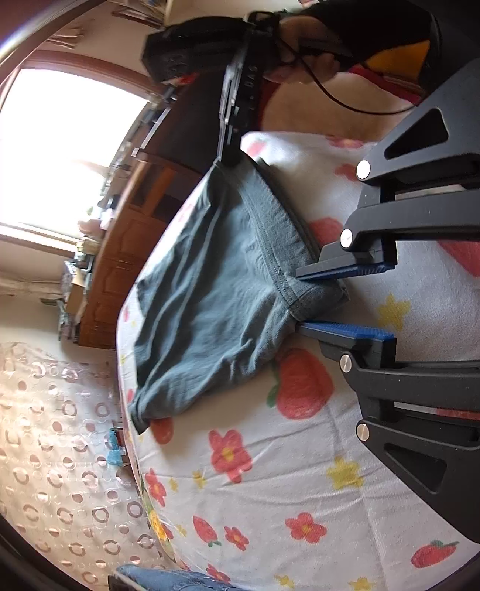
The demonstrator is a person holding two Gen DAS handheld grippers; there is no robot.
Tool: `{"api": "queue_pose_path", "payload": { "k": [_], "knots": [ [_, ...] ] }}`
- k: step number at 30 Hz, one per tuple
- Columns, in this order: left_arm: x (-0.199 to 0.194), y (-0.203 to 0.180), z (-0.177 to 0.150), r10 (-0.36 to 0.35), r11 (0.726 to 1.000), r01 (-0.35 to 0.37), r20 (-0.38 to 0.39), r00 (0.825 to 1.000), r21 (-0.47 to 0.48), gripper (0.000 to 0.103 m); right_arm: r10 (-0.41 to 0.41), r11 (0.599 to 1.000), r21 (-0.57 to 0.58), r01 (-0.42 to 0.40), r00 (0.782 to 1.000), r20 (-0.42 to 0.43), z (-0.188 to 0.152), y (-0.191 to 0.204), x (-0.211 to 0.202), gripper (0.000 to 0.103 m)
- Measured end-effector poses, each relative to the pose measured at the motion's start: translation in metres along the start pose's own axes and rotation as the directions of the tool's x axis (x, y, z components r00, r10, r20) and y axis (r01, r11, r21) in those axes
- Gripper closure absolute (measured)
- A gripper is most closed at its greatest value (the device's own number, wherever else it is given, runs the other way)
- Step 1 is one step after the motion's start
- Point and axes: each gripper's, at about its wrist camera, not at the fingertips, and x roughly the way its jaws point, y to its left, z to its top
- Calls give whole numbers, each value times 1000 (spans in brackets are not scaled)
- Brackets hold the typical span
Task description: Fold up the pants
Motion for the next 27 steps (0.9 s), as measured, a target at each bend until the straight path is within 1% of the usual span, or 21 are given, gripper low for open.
{"api": "queue_pose_path", "payload": {
  "k": [3, 6, 7, 9, 11, 14, 15, 16, 17, 19, 21, 24, 27],
  "knots": [
    [-4, 1, 0, 4, 1000, -4, 6, 1000, -5, 80, 16, 1000, -4, -16, 1000, 14, 0, 4, -6, 90],
    [-5, 7, -4, 2, 999, -2, 0, 1000, -32, 80, 22, 1000, -12, -22, 1000, -2, -3, 9, -5, 90],
    [-4, 10, -6, 11, 999, -11, -6, 1000, -42, 80, 22, 1000, -11, -22, 1000, -8, -4, 10, -4, 90],
    [-1, 15, -8, 33, 998, -34, -19, 999, -52, 80, 17, 1000, -7, -17, 1000, -25, -8, 10, 0, 90],
    [0, 19, -10, 32, 997, -33, -25, 999, -62, 80, -2, 1000, -5, 2, 999, -40, -10, 9, 5, 90],
    [0, 18, -9, 33, 998, -34, -26, 999, -59, 79, -4, 1000, 16, 4, 999, -47, -8, 6, 8, 90],
    [0, 18, -8, 37, 998, -38, -28, 999, -58, 77, -7, 1000, 19, 8, 999, -47, -8, 5, 9, 90],
    [1, 16, -7, 41, 998, -42, -27, 999, -56, 73, -11, 1000, 19, 12, 999, -47, -8, 5, 9, 90],
    [1, 16, -5, 39, 998, -41, -25, 999, -55, 65, -16, 1000, 17, 17, 999, -48, -7, 6, 10, 90],
    [2, 14, -4, 35, 998, -36, -18, 999, -56, 52, -20, 1000, 15, 21, 998, -51, -7, 6, 11, 90],
    [2, 13, -2, 32, 998, -33, -13, 999, -53, 52, -23, 1000, 20, 24, 998, -52, -6, 6, 12, 90],
    [3, 11, -2, 52, 998, -52, -1, 999, -45, 52, -19, 999, 27, 20, 999, -51, -8, 4, 11, 90],
    [7, 8, -3, 26, 999, -27, -18, 999, -37, 52, -18, 999, 29, 19, 999, -43, -8, 4, 10, 90]
  ]
}}
